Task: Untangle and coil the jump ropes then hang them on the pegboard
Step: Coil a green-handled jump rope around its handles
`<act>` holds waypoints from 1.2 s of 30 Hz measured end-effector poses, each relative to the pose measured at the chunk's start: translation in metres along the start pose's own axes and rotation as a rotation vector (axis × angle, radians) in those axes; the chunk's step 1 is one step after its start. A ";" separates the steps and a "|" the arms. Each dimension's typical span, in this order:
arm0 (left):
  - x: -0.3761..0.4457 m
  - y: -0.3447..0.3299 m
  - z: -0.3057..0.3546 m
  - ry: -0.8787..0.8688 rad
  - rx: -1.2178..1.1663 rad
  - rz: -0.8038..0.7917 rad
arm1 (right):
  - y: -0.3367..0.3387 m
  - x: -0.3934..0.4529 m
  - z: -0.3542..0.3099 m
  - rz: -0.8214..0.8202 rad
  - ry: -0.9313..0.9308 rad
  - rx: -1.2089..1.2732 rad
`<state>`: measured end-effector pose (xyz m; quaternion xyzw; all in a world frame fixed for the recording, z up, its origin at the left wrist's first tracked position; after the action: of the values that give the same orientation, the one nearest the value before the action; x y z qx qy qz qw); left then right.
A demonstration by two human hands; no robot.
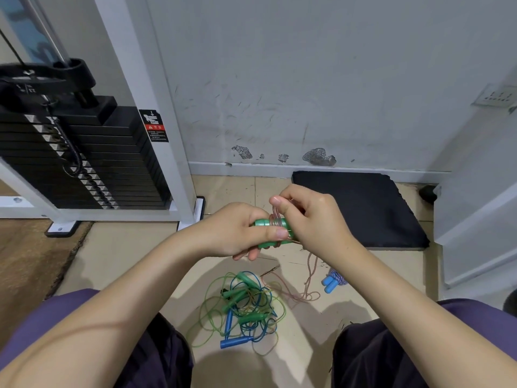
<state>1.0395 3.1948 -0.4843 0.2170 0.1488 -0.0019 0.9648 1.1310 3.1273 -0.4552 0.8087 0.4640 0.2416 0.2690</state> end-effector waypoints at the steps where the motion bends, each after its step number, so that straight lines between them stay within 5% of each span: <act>1: -0.001 0.002 0.000 -0.012 0.007 0.010 | -0.001 0.002 0.002 -0.026 -0.017 0.034; 15: -0.001 0.009 0.001 -0.046 0.117 0.059 | -0.015 0.002 0.014 -0.302 -0.117 0.305; 23: -0.009 0.038 0.003 -0.156 -0.182 0.285 | -0.024 0.001 0.016 -0.434 -0.129 0.701; 30: -0.020 0.071 -0.023 -0.028 -0.227 0.593 | -0.035 -0.002 0.011 -0.362 -0.074 0.410; 36: -0.011 0.059 -0.025 0.079 0.018 0.430 | 0.000 0.001 -0.012 -0.196 0.101 0.184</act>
<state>1.0256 3.2582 -0.4773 0.2522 0.1368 0.2112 0.9344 1.1239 3.1309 -0.4466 0.7674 0.5740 0.2109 0.1927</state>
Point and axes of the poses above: each hand's wrist, its own x-axis towards the middle knuckle, its own y-axis out of the back of the hand, z = x × y, the point moved 9 cm from there along x, towards the middle knuckle, and after that the axes turned 10 degrees about -z, right-handed, at the moved point
